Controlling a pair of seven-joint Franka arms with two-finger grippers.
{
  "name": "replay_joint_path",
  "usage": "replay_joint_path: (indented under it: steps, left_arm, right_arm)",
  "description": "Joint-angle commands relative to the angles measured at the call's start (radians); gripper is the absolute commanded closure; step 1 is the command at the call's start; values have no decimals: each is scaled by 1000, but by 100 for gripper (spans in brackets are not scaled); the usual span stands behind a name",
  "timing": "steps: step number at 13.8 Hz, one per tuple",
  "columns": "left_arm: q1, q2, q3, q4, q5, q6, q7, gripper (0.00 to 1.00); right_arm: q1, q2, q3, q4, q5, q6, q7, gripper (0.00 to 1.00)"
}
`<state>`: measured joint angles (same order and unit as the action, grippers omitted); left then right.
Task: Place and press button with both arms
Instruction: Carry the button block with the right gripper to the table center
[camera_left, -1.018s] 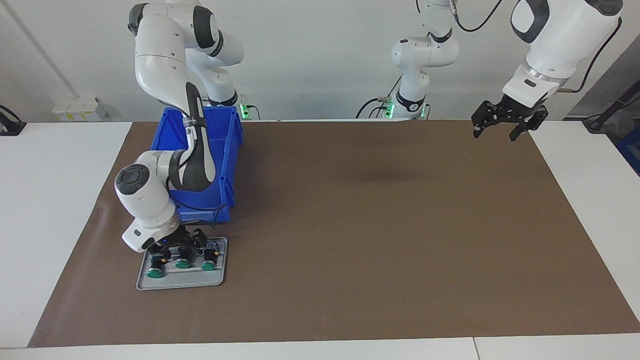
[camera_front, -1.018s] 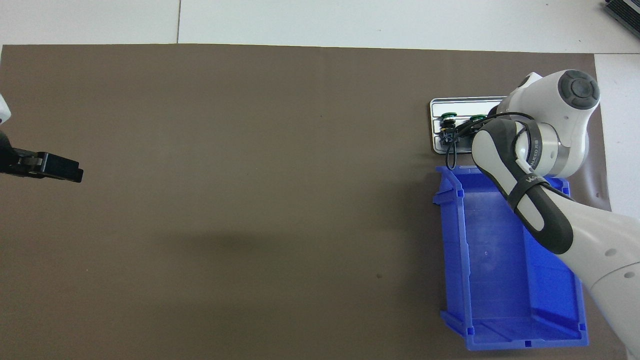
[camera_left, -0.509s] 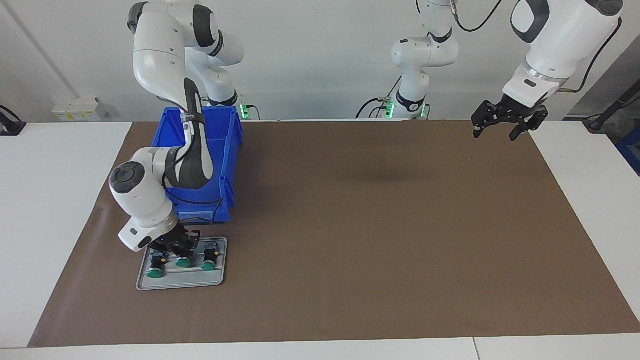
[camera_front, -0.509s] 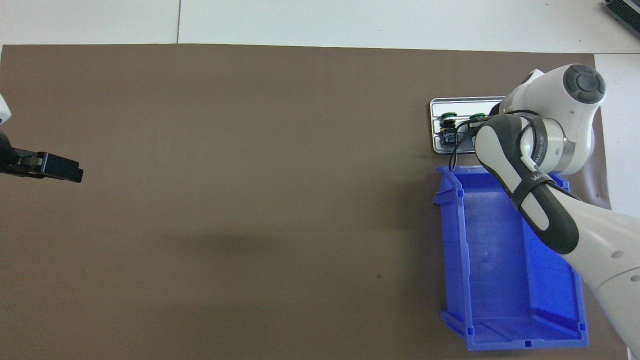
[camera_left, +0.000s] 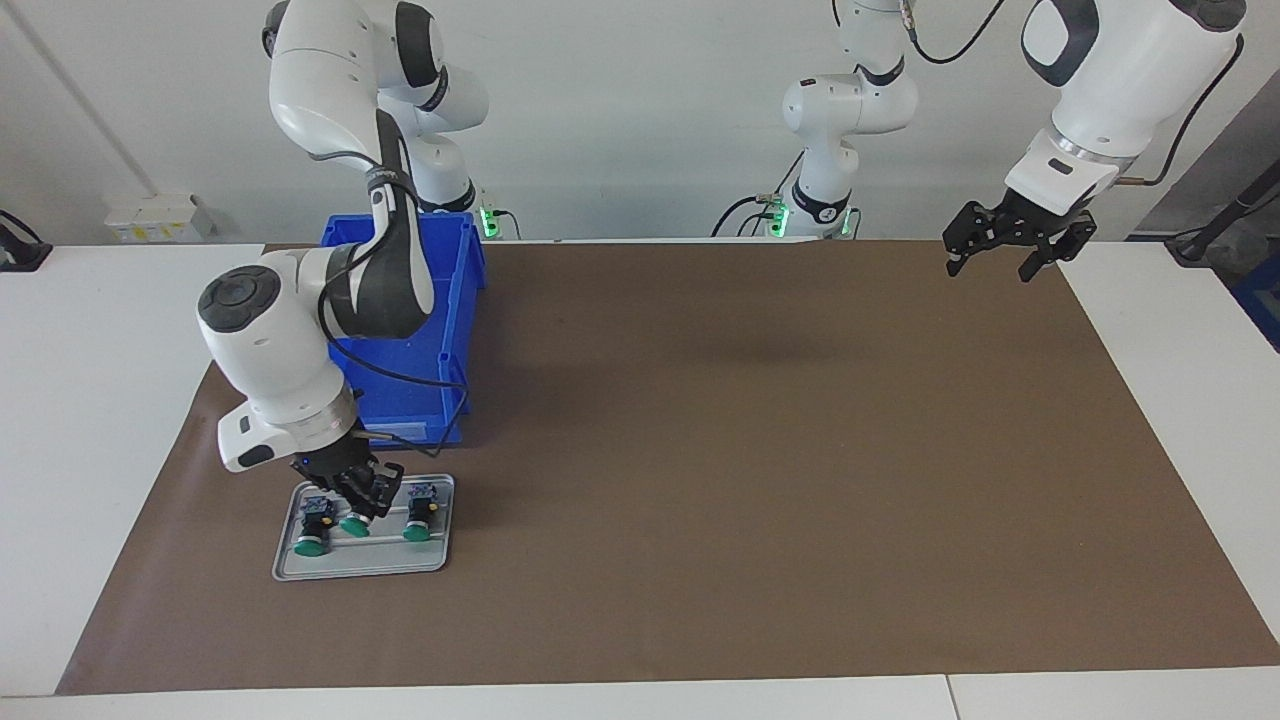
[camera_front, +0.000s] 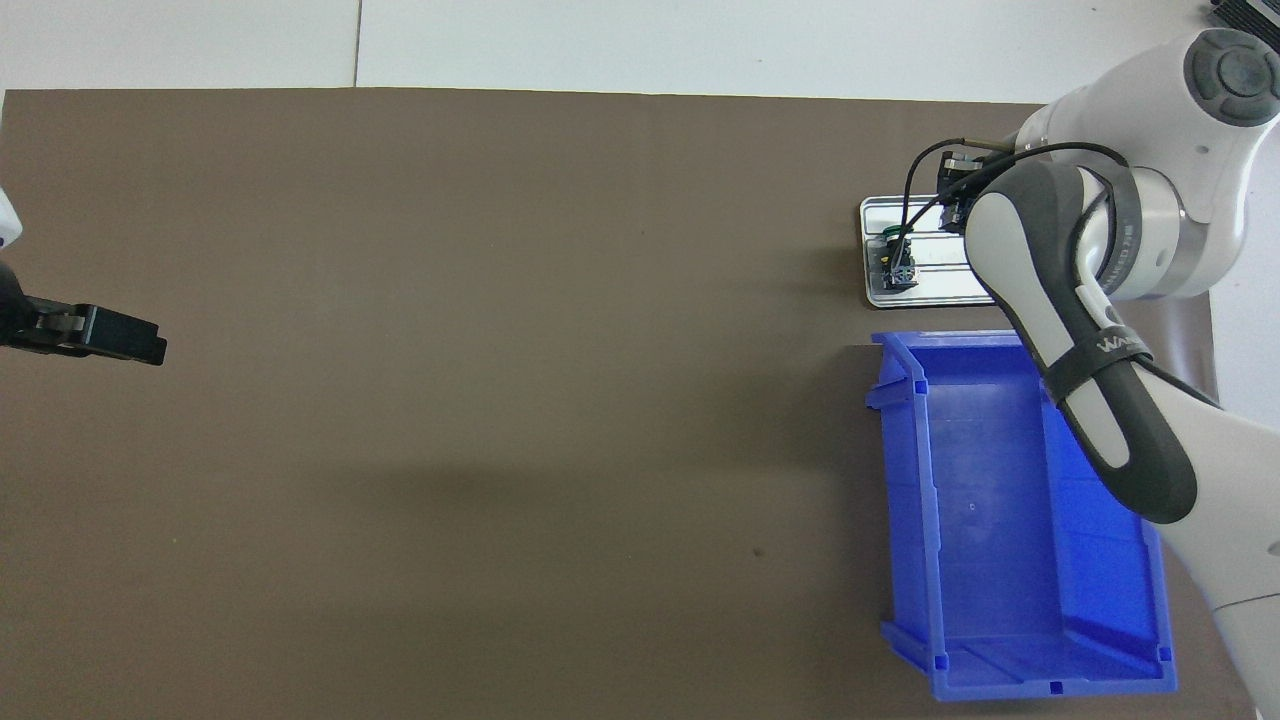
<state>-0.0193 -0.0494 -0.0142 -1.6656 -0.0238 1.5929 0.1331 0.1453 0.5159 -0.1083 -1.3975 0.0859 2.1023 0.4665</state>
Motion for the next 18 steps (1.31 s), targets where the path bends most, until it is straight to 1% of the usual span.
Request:
replay_joint_path:
  steps: [1,2,3,5,9,11,12,14,15,18]
  left_arm:
    - [7,-23,-4,-25,10,6,-7,0]
    - [7,-24,-4,-25,10,6,-7,0]
    - [7,-23,-4,-25,10,6,-7,0]
    - [7,-23,-4,-25,10,6,-7,0]
    - [7,-23,-4,-25,10,6,-7,0]
    - [7,-24,-4,-25,10,7,-7,0]
    - [7,-23,-4,-25,10,6,-7,0]
    - [7,-23,-4,-25,10,6,-7,0]
    - [7,-23,-4,-25,10,6,-7,0]
    - [7,-23,-4,-25,10,7,-7,0]
  right_arm:
    - [46,0,15,52,15,-25,283,100]
    - [104,0,15,52,0,-21,401,100]
    - [175,0,7,49,-5,-19,576,100]
    - [273,-14,12,26,-37,-2,902,100]
    - [446,-14,13,-26,-153,-7,1381,100]
    - [535,-2,15,-69,-201,-2,1579,100]
    - [581,21,15,-74,-210,4,1668,100]
    - [606,42,16,-80,-213,28,1756,100]
    - [608,42,16,-93,-213,33,1784,100]
    - [666,32,15,-184,-225,68,1799,100]
